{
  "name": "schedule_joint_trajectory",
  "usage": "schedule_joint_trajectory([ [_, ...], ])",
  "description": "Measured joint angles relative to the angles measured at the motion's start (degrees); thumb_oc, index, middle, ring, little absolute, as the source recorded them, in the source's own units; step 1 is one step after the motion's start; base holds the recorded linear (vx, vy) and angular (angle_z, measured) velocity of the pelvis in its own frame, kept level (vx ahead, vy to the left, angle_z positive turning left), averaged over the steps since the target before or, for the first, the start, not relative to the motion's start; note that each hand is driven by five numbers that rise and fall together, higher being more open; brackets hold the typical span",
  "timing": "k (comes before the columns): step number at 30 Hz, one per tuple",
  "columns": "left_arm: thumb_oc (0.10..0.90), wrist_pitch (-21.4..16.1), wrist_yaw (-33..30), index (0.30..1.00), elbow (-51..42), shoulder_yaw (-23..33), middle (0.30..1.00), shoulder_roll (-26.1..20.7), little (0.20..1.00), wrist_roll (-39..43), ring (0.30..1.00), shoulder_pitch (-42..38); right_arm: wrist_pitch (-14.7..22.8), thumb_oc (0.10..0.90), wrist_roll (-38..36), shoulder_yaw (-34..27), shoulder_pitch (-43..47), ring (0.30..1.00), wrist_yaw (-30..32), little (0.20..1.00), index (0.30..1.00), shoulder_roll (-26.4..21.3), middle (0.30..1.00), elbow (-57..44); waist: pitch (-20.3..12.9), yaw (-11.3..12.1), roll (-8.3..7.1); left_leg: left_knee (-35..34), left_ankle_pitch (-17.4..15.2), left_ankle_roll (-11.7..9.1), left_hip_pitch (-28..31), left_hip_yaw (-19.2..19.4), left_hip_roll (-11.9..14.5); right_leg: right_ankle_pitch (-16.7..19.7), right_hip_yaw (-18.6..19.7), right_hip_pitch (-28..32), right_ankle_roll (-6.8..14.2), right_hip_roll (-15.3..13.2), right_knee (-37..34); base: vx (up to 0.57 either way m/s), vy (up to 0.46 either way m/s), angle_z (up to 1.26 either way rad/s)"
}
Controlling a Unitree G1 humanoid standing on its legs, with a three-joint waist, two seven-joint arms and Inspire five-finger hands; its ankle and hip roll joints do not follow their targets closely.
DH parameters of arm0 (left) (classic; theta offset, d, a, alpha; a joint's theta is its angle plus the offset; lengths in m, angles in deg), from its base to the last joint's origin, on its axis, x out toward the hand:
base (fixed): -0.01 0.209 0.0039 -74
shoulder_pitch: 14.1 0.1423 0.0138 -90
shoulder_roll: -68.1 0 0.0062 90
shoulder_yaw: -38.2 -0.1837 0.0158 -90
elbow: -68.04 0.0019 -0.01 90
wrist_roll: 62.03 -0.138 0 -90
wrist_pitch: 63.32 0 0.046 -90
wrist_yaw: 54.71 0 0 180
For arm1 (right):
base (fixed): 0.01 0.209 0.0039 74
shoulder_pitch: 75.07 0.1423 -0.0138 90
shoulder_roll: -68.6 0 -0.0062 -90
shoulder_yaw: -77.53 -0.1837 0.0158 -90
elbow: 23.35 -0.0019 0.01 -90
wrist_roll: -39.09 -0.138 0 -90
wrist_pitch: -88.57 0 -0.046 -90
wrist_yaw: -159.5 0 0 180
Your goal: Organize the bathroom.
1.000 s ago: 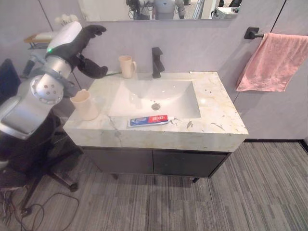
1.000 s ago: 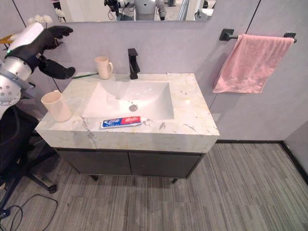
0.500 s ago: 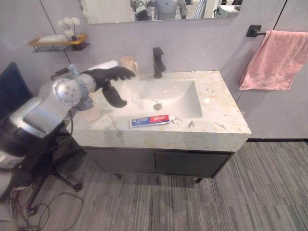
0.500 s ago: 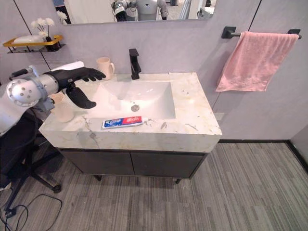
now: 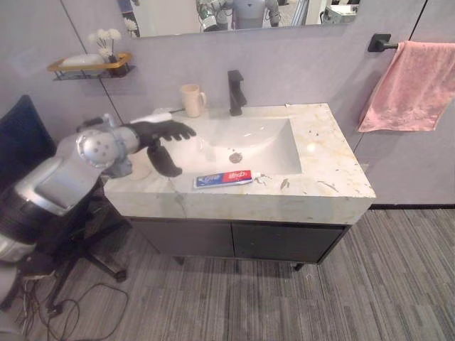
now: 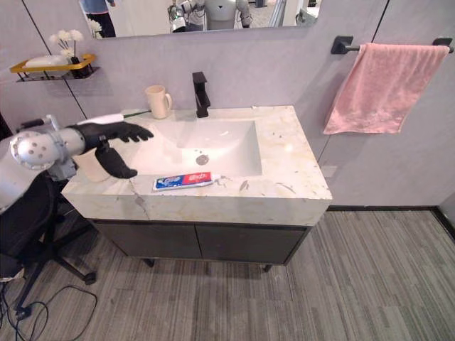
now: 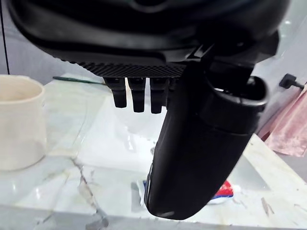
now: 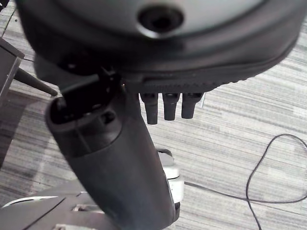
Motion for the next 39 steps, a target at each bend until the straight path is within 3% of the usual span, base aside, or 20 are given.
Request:
schedule_joint_trajectory([
  [6,0.800,2.21,0.72,0.900,-0.40,2.37,0.900,2.24,0.900,0.02,0.900,2.35,0.38,0.800,-0.09,0.00,-0.09,0.900,0.69,0.900,0.900,0.01,0.900,0.49,0.08,0.85,0.10,0.01,0.02,-0.01,-0.93,-0.11,0.00,0.00,-0.03,-0.85,0.00,0.01,0.05,0.00,0.000,0.00],
  [19,0.800,9.50,1.27,0.900,-2.59,3.48,0.900,4.52,0.900,-0.38,0.900,2.44,1.35,0.800,0.03,-0.05,0.16,0.900,1.00,0.900,0.900,0.04,0.900,0.84,2.38,-0.22,0.06,0.02,0.03,0.00,-1.04,0.03,0.00,0.04,0.03,-1.09,0.08,-0.01,-0.02,0.01,-0.003,0.00],
  [39,0.800,12.50,3.68,0.900,-2.64,3.49,0.900,7.51,0.900,-6.52,0.900,2.39,1.42,0.800,0.13,-0.04,0.53,0.900,1.02,0.900,0.900,0.11,0.900,0.79,3.80,-1.06,-0.39,0.03,-0.02,-0.06,-0.98,0.73,0.09,0.04,0.82,-1.55,0.09,-0.01,0.10,0.01,-0.004,-0.01],
])
